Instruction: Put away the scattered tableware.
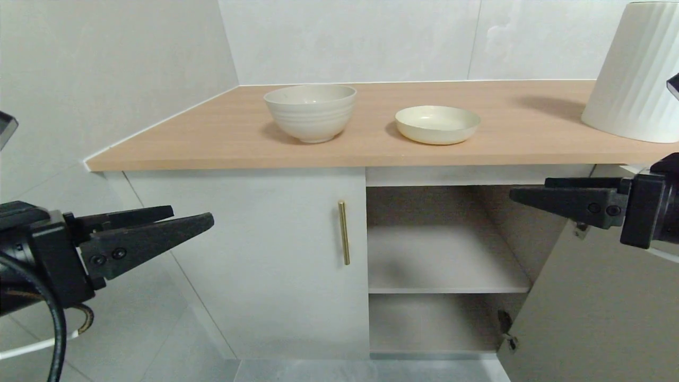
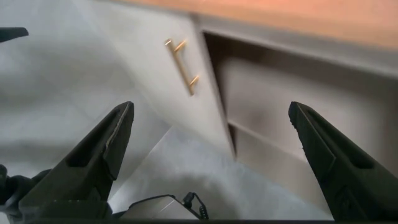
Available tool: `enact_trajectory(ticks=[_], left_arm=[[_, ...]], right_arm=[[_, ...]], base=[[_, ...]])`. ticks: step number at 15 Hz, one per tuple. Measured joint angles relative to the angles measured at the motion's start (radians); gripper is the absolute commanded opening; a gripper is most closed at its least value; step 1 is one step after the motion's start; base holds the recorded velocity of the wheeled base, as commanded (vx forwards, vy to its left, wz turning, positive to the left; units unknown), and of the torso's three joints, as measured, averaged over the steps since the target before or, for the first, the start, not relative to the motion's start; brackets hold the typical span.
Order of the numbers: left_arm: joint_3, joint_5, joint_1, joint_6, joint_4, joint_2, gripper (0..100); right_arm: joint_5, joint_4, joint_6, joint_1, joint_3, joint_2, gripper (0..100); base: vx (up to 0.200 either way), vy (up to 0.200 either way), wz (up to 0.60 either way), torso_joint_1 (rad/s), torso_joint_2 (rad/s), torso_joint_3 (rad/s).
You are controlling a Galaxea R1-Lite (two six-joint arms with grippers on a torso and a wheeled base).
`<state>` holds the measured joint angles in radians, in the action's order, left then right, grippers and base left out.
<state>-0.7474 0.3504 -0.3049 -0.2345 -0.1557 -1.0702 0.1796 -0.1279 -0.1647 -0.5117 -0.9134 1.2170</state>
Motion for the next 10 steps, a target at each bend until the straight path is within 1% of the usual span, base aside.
enact_trajectory(ticks=[1, 4, 8, 10], left_arm=[[0.000, 0.000, 0.000, 0.000, 0.000, 0.000, 100], [0.000, 0.001, 0.000, 0.000, -0.003, 0.000, 100], [0.000, 0.001, 0.000, -0.001, -0.003, -0.002, 100], [0.000, 0.001, 0.000, -0.001, -0.004, -0.004, 100]], right_arm=[[0.001, -0.001, 0.000, 0.000, 0.002, -0.001, 100], [0.005, -0.031, 0.003, 0.001, 0.027, -0.010, 100], [0.005, -0.187, 0.034, 0.001, 0.096, -0.014, 100], [0.005, -0.229, 0.039, 0.001, 0.122, -0.014, 100]], base=[[0.200, 0.000, 0.00, 0.007, 0.01, 0.002], [0.000, 0.000, 0.00, 0.000, 0.00, 0.000], [0.000, 0.000, 0.00, 0.000, 0.00, 0.000], [0.000, 0.000, 0.00, 0.000, 0.00, 0.000]])
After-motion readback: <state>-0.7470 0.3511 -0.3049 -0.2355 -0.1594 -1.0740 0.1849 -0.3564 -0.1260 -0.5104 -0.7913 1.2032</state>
